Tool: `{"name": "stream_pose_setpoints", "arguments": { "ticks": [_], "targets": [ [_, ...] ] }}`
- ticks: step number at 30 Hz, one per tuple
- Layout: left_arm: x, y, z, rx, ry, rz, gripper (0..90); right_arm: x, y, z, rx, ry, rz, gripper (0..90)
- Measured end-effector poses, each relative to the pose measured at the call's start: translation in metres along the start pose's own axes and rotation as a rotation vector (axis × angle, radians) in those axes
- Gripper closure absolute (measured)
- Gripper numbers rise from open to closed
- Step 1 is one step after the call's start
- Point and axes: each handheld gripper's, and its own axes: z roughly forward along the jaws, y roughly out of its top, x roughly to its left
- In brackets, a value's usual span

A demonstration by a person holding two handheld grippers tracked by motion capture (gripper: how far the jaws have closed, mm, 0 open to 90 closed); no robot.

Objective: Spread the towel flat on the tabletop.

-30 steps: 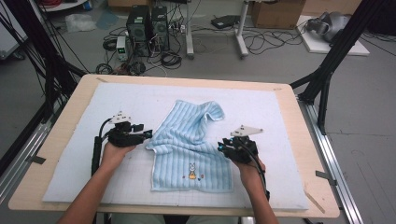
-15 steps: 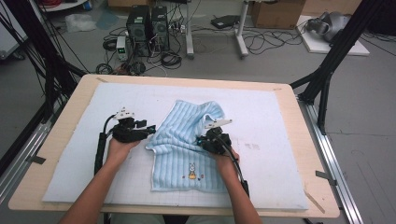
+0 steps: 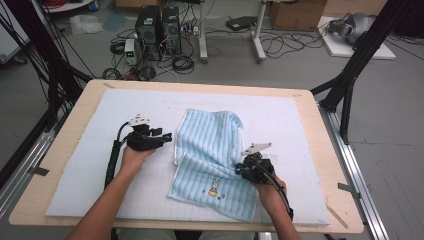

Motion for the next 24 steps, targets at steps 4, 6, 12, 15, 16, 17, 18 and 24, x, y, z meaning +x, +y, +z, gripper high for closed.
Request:
{"name": "stream_pose_setpoints", "arguments": {
  "ticks": [4,6,12,15,16,17,18,24],
  "targets": [
    [-0.012,0.007,0.018,0.045,-0.021,0.016,42.6,-0.010,-0.004,-0.010,-0.112,0.025,0.059,71.3],
    [-0.018,0.009,0.026,0.055,-0.017,0.030,42.6,-0.015,-0.005,-0.012,-0.145,0.009,0.079,69.6],
    [-0.032,0.003,0.047,0.126,0.004,0.078,47.6,-0.029,-0.011,-0.017,-0.211,-0.025,0.160,65.2],
    [-0.037,0.004,0.048,0.145,0.033,0.134,64.2,-0.032,-0.012,-0.017,-0.215,-0.037,0.173,63.6],
    [-0.037,0.005,0.047,0.151,0.055,0.177,73.2,-0.033,-0.012,-0.017,-0.216,-0.041,0.170,63.3],
    [-0.036,0.005,0.046,0.156,0.066,0.195,83.6,-0.033,-0.012,-0.016,-0.215,-0.043,0.171,63.2],
    [-0.033,0.006,0.044,0.156,0.074,0.181,85.5,-0.033,-0.011,-0.016,-0.211,-0.043,0.179,63.2],
    [-0.008,0.006,0.024,0.132,0.155,0.127,86.7,-0.036,-0.008,-0.010,-0.208,-0.046,0.185,62.7]
  ]
}}
